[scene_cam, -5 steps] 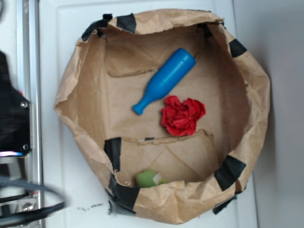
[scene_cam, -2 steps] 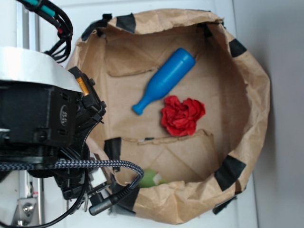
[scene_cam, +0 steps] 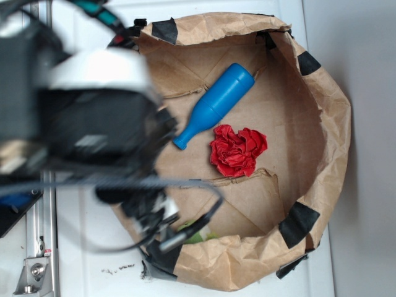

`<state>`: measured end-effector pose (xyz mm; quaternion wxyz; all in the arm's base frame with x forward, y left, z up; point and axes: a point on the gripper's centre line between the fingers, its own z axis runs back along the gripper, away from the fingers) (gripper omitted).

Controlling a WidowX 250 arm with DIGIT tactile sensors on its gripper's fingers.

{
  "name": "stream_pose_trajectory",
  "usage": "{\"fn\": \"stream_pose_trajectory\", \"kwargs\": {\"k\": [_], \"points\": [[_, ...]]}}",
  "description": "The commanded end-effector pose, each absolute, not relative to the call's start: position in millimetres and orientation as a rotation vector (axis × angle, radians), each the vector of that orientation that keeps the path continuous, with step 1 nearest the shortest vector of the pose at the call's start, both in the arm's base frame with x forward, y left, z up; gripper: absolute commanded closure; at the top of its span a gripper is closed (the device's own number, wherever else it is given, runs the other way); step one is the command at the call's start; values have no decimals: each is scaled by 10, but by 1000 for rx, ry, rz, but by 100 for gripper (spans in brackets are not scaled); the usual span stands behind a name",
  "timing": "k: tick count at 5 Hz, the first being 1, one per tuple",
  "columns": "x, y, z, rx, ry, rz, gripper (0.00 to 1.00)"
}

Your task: Grab the blue bottle.

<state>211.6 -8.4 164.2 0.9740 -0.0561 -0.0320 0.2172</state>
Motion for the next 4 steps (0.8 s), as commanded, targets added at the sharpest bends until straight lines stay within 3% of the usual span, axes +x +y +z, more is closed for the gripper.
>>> {"fn": "stream_pose_trajectory", "kwargs": {"k": [1, 2, 3, 4], "points": [[2181, -30, 1764, -119, -108, 449, 0], [2181, -30, 1764, -119, -108, 449, 0], [2335, -19, 1729, -60, -166, 482, 0], [2531, 66, 1696, -33, -166, 523, 0]]}}
